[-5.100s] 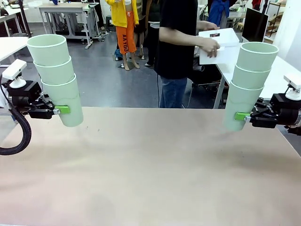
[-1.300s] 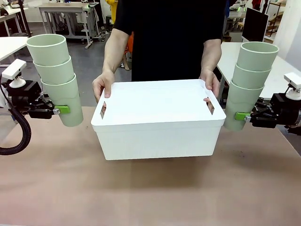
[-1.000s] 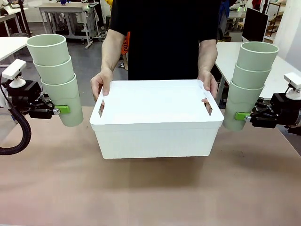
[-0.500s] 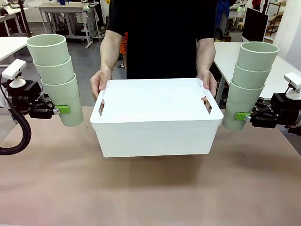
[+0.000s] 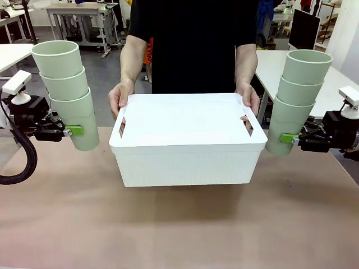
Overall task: Stack the cups and store them in the basket.
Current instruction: Place the stack of Reusable plastic cups into the Pantry Basket.
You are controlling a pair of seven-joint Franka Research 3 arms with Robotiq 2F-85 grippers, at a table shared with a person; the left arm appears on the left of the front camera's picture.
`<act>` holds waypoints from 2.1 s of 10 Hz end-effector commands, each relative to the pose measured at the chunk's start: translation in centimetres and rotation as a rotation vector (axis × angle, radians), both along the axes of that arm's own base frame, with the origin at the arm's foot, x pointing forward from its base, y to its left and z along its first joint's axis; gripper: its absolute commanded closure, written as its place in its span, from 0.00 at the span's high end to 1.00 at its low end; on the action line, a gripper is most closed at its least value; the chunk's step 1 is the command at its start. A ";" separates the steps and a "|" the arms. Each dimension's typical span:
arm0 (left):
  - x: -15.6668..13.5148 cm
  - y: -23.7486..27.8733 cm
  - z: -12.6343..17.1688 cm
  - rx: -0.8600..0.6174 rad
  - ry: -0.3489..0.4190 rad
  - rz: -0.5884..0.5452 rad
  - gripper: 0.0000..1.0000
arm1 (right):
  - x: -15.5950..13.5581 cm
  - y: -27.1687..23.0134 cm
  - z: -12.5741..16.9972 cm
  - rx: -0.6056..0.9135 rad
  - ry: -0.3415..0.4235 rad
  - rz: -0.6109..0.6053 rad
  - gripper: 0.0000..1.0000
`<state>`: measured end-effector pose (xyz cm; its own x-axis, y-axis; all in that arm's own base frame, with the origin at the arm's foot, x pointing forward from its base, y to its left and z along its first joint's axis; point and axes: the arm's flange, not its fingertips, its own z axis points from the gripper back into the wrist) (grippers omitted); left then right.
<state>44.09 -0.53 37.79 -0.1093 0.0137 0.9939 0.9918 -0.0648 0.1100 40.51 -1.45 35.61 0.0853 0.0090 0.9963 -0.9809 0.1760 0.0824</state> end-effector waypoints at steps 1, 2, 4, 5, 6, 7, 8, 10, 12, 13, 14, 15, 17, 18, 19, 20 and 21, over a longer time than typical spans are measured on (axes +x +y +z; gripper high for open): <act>0.1 0.0 0.4 -0.005 -0.008 -0.002 0.85 | 0.0 0.2 0.3 -0.003 -0.011 0.000 0.84; 0.1 0.0 0.4 -0.005 -0.008 -0.002 0.85 | 0.0 0.2 0.3 -0.003 -0.011 0.000 0.84; 0.1 0.0 0.4 -0.005 -0.008 -0.002 0.85 | 0.0 0.2 0.3 -0.003 -0.011 0.000 0.84; 0.1 0.0 0.4 -0.005 -0.008 -0.002 0.85 | 0.0 0.2 0.3 -0.003 -0.011 0.000 0.84; 0.1 0.0 0.4 -0.005 -0.008 -0.002 0.85 | 0.0 0.2 0.3 -0.003 -0.011 0.000 0.84; 0.1 0.0 0.4 -0.005 -0.008 -0.002 0.85 | 0.0 0.2 0.3 -0.003 -0.011 0.000 0.84; 0.1 0.0 0.4 -0.005 -0.008 -0.002 0.85 | 0.0 0.2 0.3 -0.003 -0.011 0.000 0.84; 0.1 0.0 0.4 -0.005 -0.008 -0.002 0.85 | 0.0 0.2 0.3 -0.003 -0.011 0.000 0.84; 0.1 0.0 0.4 -0.005 -0.008 -0.002 0.85 | 0.0 0.2 0.3 -0.003 -0.011 0.000 0.84; 0.1 0.0 0.4 -0.005 -0.008 -0.002 0.85 | 0.0 0.2 0.3 -0.003 -0.011 0.000 0.84; 0.1 0.0 0.4 -0.005 -0.008 -0.002 0.85 | 0.0 0.2 0.3 -0.003 -0.011 0.000 0.84; 0.0 0.0 0.0 0.000 0.000 0.000 0.85 | 0.0 0.2 0.3 -0.003 -0.011 0.000 0.84; -0.8 -1.2 4.3 0.170 0.033 0.075 0.85 | 0.0 0.2 0.3 -0.003 -0.011 0.000 0.84; -1.4 -2.1 6.9 0.241 0.034 0.085 0.85 | 0.0 0.2 0.3 -0.003 -0.011 0.000 0.84; -2.2 -3.3 9.7 0.308 -0.002 0.092 0.85 | 0.0 0.2 0.3 -0.003 -0.011 0.000 0.84; -3.2 -5.1 12.7 0.392 -0.006 0.099 0.85 | 0.0 0.2 0.3 -0.003 -0.011 0.000 0.84; -4.1 -7.0 14.6 0.470 0.012 0.106 0.85 | 0.0 0.2 0.3 -0.003 -0.011 0.000 0.84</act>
<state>41.40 -5.77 51.05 -0.1137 -0.3759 0.9196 0.9922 0.0044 0.1245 40.52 -1.44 35.57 0.0863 0.0093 0.9962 -0.9809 0.1758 0.0833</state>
